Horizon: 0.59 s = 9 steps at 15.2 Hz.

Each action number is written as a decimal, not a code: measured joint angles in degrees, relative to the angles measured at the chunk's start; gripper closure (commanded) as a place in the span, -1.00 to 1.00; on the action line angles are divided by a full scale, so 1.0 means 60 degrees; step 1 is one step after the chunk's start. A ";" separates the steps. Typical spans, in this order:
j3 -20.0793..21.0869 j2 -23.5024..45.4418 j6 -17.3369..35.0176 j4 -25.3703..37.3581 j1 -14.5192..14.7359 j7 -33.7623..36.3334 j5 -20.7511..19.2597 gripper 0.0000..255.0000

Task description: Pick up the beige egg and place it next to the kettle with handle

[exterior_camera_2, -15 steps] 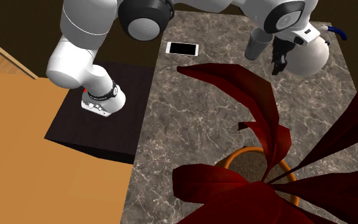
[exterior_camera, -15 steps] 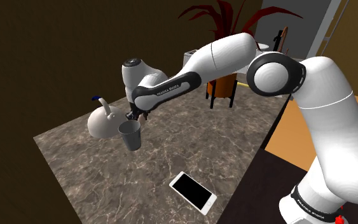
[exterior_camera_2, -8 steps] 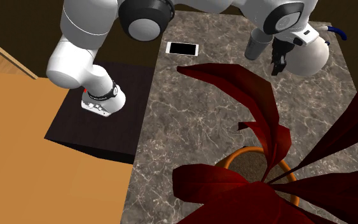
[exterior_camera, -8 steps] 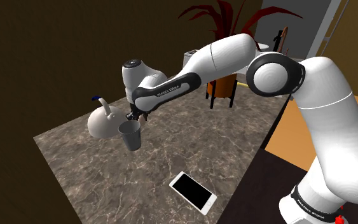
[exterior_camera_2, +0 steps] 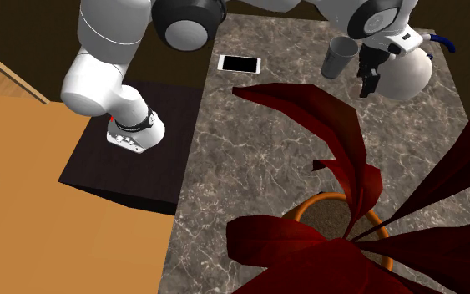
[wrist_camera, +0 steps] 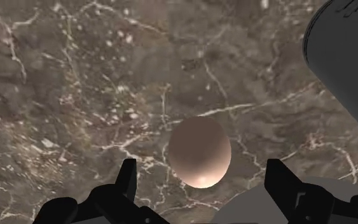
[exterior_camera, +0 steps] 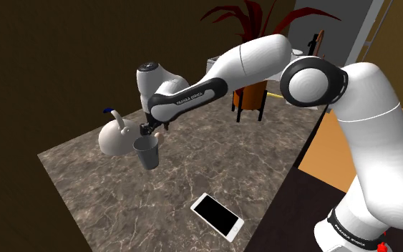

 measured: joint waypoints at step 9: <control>0.0126 -0.0502 -0.0472 -0.0027 -0.0014 -0.0063 0.0159 -1.00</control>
